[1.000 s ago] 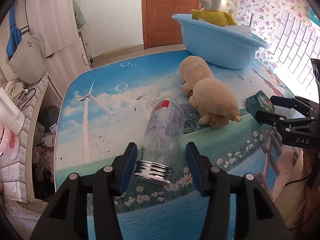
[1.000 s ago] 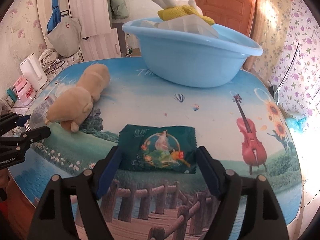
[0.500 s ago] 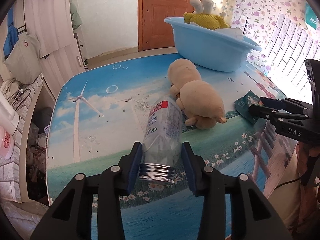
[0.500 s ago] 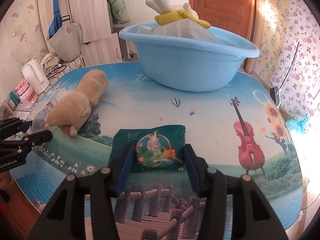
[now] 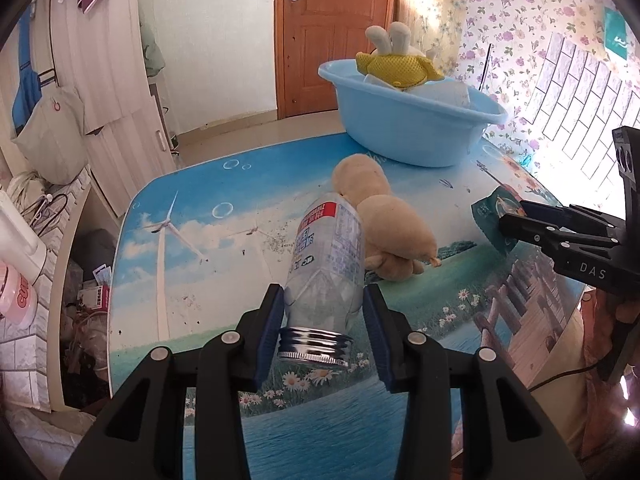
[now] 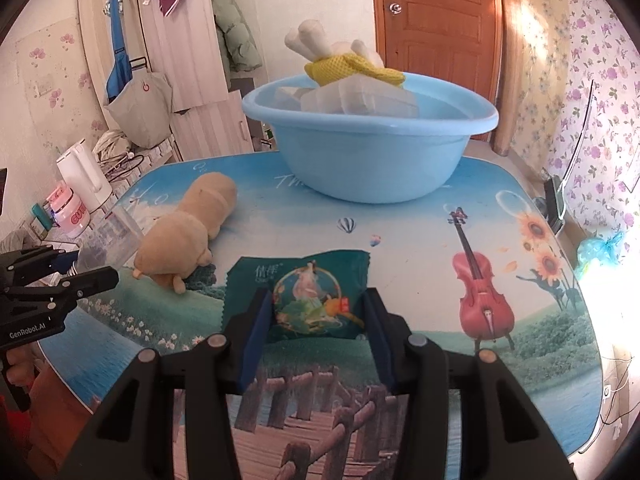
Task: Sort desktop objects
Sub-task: 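Carry the bottle in the left tool while the right tool carries the green packet to the basin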
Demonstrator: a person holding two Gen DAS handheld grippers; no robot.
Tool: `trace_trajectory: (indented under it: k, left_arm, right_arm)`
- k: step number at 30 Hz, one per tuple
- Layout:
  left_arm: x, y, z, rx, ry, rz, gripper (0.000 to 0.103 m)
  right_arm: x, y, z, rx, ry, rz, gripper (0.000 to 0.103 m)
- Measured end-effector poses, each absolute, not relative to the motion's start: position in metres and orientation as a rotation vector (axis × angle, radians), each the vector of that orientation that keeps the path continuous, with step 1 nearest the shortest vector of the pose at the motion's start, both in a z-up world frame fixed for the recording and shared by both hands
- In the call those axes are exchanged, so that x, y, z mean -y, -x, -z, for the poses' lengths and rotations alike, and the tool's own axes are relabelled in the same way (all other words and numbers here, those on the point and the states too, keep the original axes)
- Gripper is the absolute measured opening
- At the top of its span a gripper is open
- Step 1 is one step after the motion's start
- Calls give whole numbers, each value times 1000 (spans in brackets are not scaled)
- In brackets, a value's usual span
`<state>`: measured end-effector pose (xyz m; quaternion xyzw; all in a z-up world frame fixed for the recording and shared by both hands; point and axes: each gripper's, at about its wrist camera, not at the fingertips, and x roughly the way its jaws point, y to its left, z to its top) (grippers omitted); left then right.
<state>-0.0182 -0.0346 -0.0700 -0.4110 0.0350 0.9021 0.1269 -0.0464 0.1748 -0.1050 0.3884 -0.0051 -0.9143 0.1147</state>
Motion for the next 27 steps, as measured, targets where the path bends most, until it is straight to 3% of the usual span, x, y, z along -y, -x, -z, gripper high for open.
trace_trajectory:
  k: [27]
  left_arm:
    - [-61, 117, -1, -129, 989, -2566, 39]
  right_arm:
    - [-224, 85, 30, 118, -890, 2794, 45]
